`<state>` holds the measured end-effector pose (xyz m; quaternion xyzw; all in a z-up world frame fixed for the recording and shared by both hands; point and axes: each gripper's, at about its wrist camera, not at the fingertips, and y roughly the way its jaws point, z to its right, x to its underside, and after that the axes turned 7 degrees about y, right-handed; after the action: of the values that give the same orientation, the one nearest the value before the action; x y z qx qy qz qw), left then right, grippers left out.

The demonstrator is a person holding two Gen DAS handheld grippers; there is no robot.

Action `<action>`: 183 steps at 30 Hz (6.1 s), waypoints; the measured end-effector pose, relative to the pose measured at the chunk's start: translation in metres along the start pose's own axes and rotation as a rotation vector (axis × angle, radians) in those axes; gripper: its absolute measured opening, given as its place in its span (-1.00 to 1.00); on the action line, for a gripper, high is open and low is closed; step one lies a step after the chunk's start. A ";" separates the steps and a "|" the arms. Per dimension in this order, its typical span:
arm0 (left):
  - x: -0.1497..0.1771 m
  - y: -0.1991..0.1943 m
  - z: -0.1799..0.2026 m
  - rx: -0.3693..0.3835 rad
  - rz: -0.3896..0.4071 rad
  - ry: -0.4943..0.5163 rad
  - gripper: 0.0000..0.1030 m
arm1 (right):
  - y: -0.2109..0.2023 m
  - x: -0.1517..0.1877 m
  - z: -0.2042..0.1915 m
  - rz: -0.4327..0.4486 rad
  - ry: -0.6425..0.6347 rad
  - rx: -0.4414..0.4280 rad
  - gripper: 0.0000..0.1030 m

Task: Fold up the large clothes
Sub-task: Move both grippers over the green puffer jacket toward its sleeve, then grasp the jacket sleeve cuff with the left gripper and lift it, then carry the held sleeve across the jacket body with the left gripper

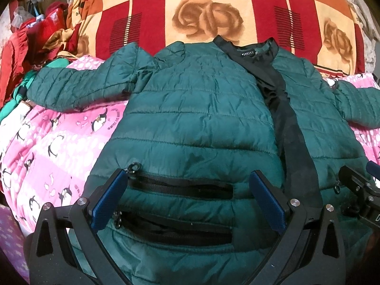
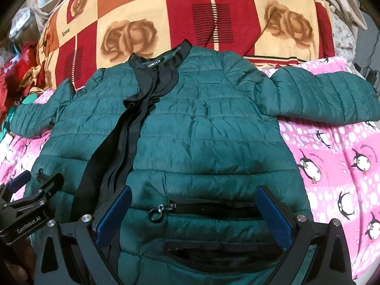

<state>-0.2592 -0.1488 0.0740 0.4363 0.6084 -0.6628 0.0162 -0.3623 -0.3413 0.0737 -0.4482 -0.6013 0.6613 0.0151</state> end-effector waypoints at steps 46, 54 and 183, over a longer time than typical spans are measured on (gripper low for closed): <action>-0.079 0.051 -0.034 -0.063 0.007 -0.049 0.99 | 0.050 -0.081 -0.034 0.007 0.014 -0.062 0.99; -0.096 0.069 -0.058 -0.093 0.017 -0.089 0.99 | 0.071 -0.105 -0.048 0.030 -0.002 -0.080 0.99; -0.157 0.014 0.025 0.225 0.167 0.061 -0.73 | 0.068 -0.082 0.054 0.074 0.182 -0.002 0.99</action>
<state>-0.1682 -0.2526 0.1541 0.5042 0.4920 -0.7097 0.0040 -0.3105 -0.4481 0.0594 -0.5283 -0.5810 0.6175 0.0446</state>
